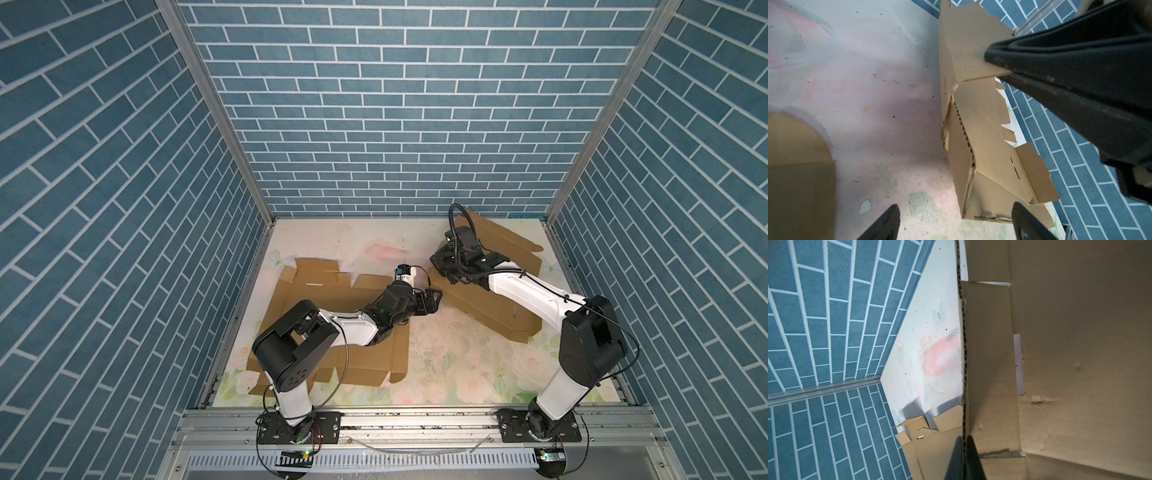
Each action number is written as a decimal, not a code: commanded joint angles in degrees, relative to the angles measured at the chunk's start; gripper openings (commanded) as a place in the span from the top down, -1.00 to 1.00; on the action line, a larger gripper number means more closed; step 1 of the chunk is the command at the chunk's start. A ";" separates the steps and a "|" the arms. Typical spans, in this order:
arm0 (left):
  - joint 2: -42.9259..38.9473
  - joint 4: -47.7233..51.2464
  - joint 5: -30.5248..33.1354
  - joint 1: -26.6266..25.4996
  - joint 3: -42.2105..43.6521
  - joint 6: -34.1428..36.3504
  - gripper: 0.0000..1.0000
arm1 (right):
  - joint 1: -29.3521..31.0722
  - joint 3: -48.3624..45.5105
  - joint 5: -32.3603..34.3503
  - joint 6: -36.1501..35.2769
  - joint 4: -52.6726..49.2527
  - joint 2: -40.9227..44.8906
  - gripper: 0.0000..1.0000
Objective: Fold the paper box
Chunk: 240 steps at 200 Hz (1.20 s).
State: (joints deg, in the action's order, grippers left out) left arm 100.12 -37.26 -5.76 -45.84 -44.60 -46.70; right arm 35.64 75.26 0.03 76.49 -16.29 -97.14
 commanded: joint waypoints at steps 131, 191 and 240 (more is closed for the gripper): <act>-33.56 24.00 -5.72 20.88 12.92 10.09 -0.80 | 2.66 9.51 -10.48 -50.39 -15.76 0.29 1.00; -35.05 27.76 -7.87 29.02 12.73 11.89 -0.80 | 4.66 2.12 -13.89 -72.88 -23.22 6.94 1.00; -35.44 30.49 -5.49 30.86 10.06 12.23 -0.80 | 5.33 -15.64 -13.78 -96.28 -24.97 22.46 1.00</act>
State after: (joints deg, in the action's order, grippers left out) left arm 65.82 -9.56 -12.71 -15.66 -32.21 -36.03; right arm 40.40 67.22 -13.61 -0.62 -38.11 -81.17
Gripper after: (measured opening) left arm 0.900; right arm 0.049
